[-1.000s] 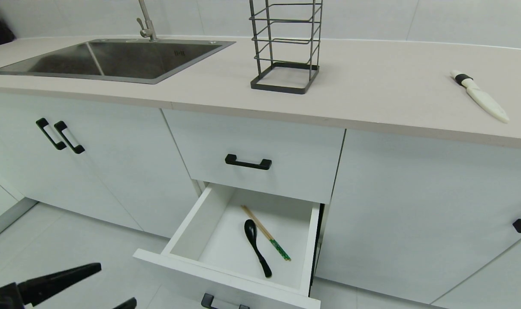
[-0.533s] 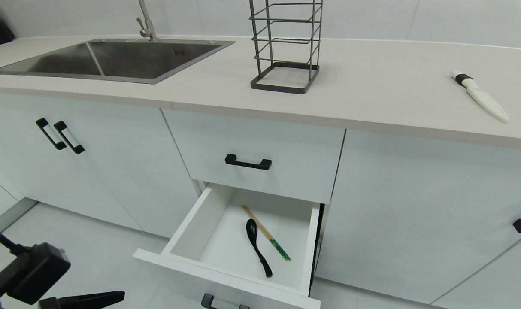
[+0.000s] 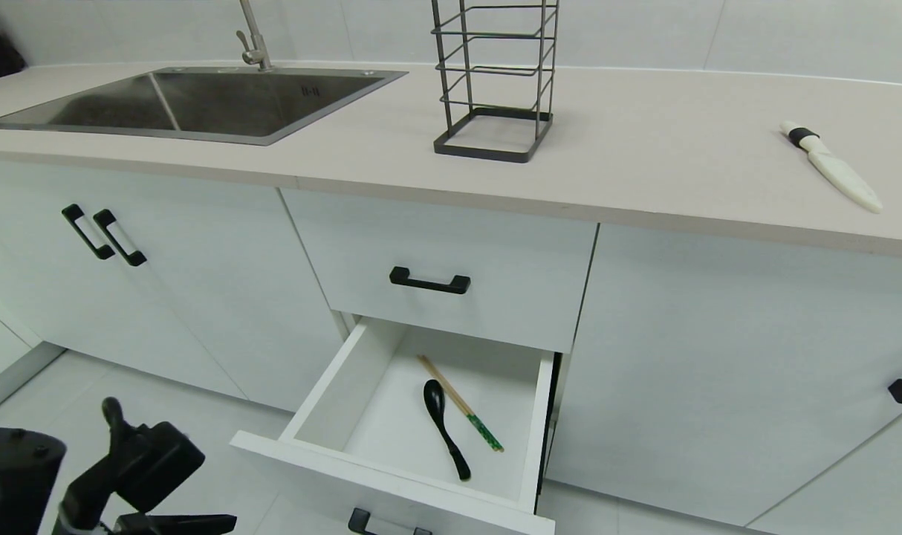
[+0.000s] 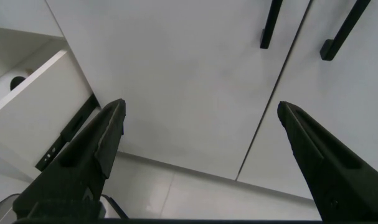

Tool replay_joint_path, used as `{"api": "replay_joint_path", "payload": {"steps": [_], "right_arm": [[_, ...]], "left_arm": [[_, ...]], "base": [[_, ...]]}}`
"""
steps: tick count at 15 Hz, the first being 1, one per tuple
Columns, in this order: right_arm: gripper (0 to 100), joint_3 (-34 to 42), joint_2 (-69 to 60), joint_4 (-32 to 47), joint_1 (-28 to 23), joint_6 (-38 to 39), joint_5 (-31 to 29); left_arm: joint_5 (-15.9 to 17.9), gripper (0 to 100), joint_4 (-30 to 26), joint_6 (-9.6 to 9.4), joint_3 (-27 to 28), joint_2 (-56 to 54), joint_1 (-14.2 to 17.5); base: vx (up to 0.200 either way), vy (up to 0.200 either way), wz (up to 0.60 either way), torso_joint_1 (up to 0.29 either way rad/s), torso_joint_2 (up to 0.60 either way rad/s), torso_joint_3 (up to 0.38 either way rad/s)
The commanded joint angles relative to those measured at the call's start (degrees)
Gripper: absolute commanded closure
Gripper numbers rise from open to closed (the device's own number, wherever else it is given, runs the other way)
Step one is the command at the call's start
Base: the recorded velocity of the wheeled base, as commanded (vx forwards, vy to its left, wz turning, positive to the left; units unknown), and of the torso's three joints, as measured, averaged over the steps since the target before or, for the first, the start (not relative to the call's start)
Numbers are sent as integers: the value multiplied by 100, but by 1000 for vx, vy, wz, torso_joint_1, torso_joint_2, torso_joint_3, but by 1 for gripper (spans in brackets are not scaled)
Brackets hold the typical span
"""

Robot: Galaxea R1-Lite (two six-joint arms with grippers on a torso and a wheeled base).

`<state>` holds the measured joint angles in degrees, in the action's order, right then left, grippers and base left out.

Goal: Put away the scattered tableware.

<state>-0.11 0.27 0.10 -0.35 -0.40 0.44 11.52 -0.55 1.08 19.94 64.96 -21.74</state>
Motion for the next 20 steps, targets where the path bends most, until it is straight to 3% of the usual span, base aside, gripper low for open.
{"api": "replay_joint_path", "payload": {"steps": [1, 7, 12, 20], "right_arm": [[0, 2, -18, -1, 0, -4, 0], [0, 2, -18, -1, 9, -13, 9], [0, 2, -18, -1, 9, -13, 9], [0, 2, -18, -1, 9, -4, 9]], "left_arm": [[-466, 0, 11, 15, 27, 667, -164], [-757, 0, 55, 23, 159, 1361, -182], [-1117, 0, 811, 32, 238, 2126, -182], [-1196, 0, 1004, 41, 458, 2416, -156]], "base": [[0, 0, 0, 0, 0, 0], [0, 0, 0, 0, 0, 0], [0, 0, 0, 0, 0, 0], [0, 0, 0, 0, 0, 0]]}}
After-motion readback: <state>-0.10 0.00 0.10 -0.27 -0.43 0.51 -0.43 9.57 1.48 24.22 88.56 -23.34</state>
